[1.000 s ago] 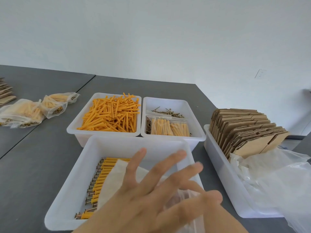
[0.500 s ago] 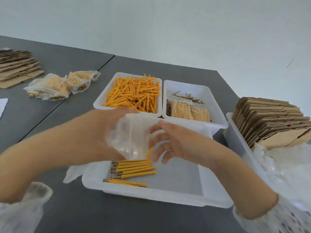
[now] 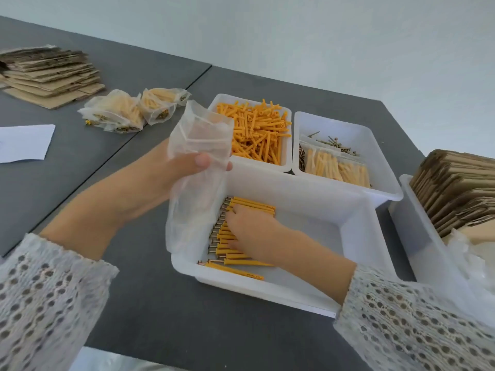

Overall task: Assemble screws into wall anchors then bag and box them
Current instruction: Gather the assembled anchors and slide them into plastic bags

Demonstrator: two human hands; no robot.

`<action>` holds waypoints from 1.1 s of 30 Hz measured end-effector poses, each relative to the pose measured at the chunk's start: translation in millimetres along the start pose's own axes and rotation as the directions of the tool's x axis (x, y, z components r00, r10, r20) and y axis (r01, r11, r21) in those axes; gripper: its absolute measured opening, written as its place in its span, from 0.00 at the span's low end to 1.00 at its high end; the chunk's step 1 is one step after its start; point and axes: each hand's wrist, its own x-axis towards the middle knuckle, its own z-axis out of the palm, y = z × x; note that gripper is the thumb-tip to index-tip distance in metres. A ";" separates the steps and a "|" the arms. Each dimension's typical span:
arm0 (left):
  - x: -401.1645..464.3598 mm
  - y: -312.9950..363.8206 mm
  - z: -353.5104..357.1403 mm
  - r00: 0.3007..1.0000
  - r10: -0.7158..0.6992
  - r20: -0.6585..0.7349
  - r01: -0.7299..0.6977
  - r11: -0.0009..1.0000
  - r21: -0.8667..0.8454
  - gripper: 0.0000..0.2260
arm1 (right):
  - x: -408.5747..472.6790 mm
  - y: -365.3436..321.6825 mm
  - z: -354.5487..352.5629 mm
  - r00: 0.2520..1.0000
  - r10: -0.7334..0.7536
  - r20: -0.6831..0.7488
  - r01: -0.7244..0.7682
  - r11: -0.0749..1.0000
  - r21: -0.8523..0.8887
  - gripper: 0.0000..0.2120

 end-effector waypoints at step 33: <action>39.6 -25.7 28.5 0.997 -0.075 -0.004 0.069 0.934 -0.349 0.20 | -35.4 79.9 -26.5 0.894 0.418 -0.160 -0.013 0.383 0.924 0.08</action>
